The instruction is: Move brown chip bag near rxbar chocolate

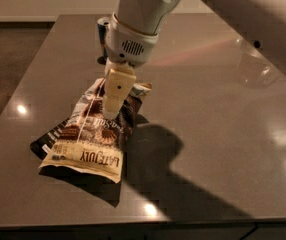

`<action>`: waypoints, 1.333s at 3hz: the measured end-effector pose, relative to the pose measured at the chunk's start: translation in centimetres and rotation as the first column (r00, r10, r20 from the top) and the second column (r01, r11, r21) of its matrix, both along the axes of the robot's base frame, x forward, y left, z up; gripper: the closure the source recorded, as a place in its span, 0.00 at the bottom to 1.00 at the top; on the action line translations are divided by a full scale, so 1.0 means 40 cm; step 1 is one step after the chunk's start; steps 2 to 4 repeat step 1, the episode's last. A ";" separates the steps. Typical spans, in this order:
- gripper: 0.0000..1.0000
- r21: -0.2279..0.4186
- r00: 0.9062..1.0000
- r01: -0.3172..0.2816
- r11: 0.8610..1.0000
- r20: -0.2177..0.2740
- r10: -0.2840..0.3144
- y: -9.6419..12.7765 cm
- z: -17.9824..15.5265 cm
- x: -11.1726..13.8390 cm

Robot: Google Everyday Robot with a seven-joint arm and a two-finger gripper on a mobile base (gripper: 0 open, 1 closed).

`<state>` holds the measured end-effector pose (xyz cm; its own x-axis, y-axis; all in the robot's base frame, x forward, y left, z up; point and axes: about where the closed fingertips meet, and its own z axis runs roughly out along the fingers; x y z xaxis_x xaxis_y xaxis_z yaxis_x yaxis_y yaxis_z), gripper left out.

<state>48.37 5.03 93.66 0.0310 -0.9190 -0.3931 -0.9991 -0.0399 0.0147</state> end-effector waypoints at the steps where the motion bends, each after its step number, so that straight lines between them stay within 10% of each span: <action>1: 0.00 0.002 1.000 0.000 1.000 0.002 0.000 0.002 0.000 0.001; 4: 0.00 0.002 1.000 0.000 1.000 0.002 0.000 0.002 0.000 0.001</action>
Offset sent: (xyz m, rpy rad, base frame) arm 0.0000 0.0000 0.0000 0.0000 0.0000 0.0000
